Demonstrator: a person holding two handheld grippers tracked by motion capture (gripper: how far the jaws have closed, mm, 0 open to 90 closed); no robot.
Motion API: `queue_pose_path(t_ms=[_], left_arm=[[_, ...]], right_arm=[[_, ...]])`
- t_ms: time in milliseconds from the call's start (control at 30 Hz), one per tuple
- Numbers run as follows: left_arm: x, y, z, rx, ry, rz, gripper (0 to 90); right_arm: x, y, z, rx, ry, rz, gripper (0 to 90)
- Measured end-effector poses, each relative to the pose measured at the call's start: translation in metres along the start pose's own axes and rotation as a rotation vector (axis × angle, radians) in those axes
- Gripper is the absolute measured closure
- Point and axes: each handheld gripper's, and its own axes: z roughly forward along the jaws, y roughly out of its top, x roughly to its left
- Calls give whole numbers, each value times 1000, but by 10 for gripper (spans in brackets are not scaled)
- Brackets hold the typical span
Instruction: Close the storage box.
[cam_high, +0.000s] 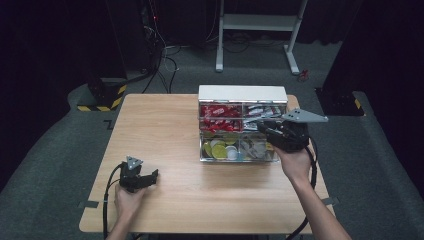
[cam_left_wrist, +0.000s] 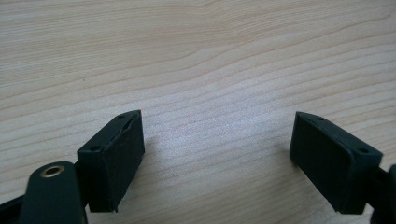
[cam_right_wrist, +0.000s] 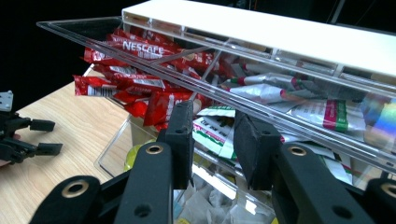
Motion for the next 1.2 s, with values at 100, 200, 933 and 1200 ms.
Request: queue_pose_path(t_ms=[100,200,933,1200], left_arm=[[3,1,-2,1,-33,-32,203],[4,2,-3,-2,-45,-39,211],[-7,24,-11,-67,-200,-60,324],[-21,42,-20,-112,-265,20,373]], right_arm=[[-1,3,-1,-3,-3,-1,681],[-3,5,-2,-2,-2,6,685],[-9,15,-7,-20,-26,51,671],[-10,24,-6,-24,-49,45,649]])
